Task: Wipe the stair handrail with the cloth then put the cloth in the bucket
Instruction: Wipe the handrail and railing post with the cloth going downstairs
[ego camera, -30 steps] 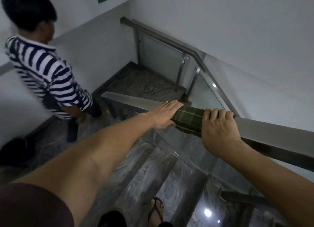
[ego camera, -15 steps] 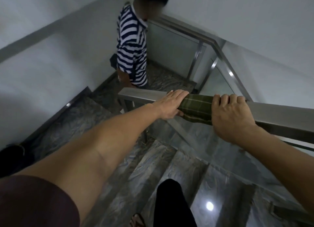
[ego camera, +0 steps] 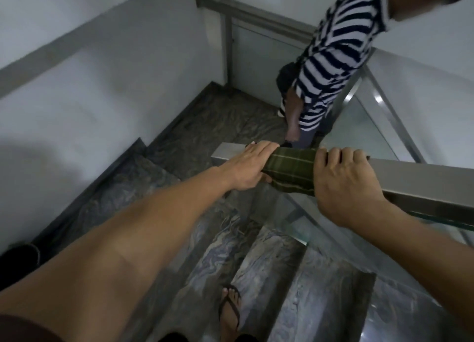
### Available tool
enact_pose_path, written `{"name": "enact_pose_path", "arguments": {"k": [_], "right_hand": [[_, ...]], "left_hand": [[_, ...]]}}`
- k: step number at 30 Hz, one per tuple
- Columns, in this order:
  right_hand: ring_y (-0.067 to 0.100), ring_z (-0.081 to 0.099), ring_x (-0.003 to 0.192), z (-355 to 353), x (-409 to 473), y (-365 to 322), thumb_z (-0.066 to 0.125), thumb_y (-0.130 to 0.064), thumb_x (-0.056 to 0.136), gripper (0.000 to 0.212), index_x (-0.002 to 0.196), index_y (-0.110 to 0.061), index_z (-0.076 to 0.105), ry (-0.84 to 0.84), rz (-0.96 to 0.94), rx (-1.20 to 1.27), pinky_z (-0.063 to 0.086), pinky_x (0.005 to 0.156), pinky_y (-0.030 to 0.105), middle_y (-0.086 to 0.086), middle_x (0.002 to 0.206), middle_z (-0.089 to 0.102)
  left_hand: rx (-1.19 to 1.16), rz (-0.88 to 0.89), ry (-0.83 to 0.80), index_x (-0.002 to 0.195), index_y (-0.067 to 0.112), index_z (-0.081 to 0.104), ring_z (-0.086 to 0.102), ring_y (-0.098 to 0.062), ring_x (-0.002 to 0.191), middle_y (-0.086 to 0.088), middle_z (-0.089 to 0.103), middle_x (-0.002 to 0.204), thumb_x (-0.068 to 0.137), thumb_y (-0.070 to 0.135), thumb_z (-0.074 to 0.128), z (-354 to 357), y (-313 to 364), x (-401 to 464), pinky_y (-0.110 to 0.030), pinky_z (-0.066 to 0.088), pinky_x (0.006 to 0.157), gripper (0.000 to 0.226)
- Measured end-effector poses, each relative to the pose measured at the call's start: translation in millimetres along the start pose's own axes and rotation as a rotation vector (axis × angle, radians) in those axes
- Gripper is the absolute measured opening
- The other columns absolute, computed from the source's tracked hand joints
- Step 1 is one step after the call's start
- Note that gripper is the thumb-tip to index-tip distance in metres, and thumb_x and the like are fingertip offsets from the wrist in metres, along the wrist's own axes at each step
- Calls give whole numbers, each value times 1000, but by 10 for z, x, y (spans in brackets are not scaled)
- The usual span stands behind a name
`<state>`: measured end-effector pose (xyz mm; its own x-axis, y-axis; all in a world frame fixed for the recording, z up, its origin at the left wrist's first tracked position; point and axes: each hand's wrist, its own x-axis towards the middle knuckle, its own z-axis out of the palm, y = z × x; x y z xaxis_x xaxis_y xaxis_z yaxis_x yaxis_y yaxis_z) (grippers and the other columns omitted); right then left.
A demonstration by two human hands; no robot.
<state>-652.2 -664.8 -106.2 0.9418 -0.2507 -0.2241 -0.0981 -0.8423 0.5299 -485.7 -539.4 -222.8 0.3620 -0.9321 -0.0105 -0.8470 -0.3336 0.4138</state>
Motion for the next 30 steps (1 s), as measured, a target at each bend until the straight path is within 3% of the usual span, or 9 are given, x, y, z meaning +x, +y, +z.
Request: {"name": "enact_pose_path", "arguments": {"k": [10, 20, 23, 27, 30], "right_hand": [[43, 48, 109, -56, 574, -649, 22, -27, 93, 63, 143, 10, 13, -34, 17, 3, 40, 94, 52, 31, 129, 44], [38, 52, 107, 2, 931, -1137, 33, -45, 93, 72, 143, 4, 18, -5, 82, -15, 42, 95, 49, 24, 127, 49], [36, 53, 107, 61, 961, -1139, 38, -49, 91, 74, 142, 1, 21, 19, 75, -12, 44, 96, 48, 21, 126, 51], [35, 51, 111, 57, 1009, -1191, 40, -44, 90, 73, 143, 1, 18, -6, 93, 6, 42, 99, 48, 21, 130, 48], [38, 51, 114, 52, 1051, -1255, 42, -39, 87, 74, 144, 4, 21, -6, 160, -3, 41, 101, 51, 23, 131, 50]], "left_hand": [[-11, 4, -7, 144, 7, 23, 34, -33, 135, -15, 32, 146, 83, 24, 67, 67, -822, -154, -48, 21, 118, 77], [-57, 73, -30, 148, 9, 14, 17, -31, 146, -16, 20, 154, 86, 34, 65, 237, -1441, -188, -41, 5, 121, 83], [-59, 131, -5, 146, 10, 17, 25, -29, 141, -12, 29, 147, 86, 35, 65, 258, -1514, -180, -43, 2, 121, 80], [-88, 234, -26, 143, 14, 20, 32, -25, 134, -7, 35, 141, 84, 39, 66, 222, -1663, -128, -46, 8, 122, 79], [-184, 311, -53, 145, 18, 17, 31, -21, 133, -4, 31, 143, 85, 41, 64, 260, -1811, -71, -48, 22, 118, 80]]}}
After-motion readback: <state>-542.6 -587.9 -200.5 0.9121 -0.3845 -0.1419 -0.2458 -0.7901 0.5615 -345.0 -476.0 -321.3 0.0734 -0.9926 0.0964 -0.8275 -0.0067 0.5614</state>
